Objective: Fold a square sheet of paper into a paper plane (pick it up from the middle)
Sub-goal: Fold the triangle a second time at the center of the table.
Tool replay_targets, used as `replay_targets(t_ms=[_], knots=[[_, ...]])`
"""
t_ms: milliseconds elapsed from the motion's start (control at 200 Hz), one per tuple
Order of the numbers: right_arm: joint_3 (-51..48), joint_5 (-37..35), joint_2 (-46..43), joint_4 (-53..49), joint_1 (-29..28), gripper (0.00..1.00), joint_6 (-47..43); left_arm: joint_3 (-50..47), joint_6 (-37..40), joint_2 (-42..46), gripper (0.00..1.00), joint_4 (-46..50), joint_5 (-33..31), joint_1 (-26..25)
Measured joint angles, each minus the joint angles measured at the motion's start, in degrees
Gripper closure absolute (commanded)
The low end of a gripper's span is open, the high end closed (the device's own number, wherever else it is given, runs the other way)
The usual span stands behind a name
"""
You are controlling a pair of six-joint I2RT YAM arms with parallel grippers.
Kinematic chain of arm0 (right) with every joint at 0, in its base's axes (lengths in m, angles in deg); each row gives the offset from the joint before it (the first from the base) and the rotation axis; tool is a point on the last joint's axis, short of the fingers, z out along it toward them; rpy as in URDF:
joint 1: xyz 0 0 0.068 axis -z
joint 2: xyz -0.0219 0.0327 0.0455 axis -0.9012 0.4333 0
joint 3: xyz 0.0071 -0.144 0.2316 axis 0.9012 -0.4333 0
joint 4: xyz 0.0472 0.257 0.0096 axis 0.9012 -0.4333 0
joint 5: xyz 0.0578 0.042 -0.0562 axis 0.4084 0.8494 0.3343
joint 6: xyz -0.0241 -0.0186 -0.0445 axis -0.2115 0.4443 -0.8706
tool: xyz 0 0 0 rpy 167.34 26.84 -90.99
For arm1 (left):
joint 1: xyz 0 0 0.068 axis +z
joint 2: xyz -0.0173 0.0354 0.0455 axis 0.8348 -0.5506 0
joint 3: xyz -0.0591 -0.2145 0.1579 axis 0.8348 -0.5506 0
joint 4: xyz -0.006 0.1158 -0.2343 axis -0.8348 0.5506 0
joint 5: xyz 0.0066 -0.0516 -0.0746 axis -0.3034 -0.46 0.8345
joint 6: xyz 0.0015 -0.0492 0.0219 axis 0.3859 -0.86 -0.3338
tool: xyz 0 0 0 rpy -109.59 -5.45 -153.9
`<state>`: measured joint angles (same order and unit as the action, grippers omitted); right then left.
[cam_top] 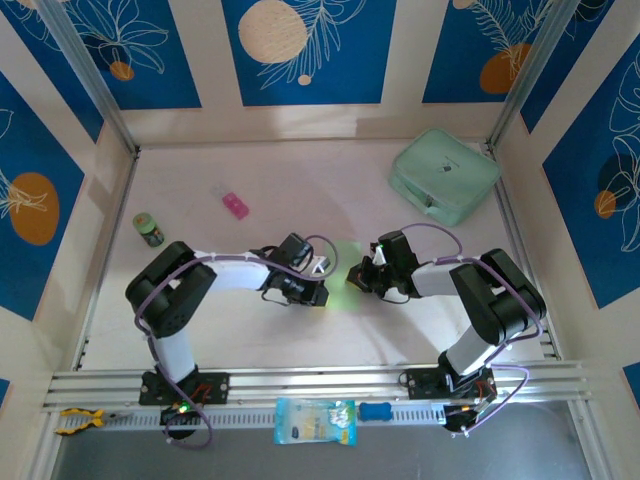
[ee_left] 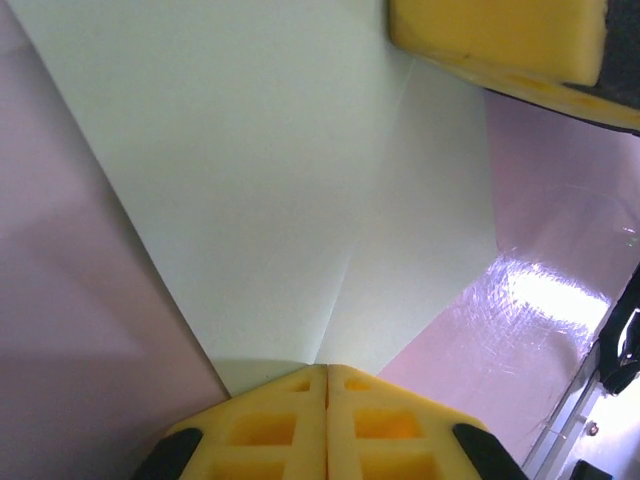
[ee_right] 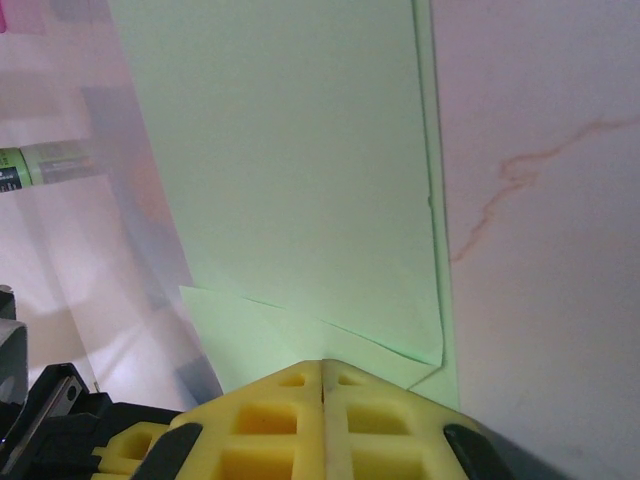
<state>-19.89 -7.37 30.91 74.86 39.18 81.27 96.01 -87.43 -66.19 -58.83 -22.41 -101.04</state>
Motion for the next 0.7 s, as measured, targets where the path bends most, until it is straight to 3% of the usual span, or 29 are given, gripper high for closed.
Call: replay_targets(t_ms=[700], knots=[[0.04, 0.33, -0.02, -0.31, 0.0, 1.0, -0.07, -3.3, -1.38, 9.27, 0.94, -0.13, -1.01, -0.02]])
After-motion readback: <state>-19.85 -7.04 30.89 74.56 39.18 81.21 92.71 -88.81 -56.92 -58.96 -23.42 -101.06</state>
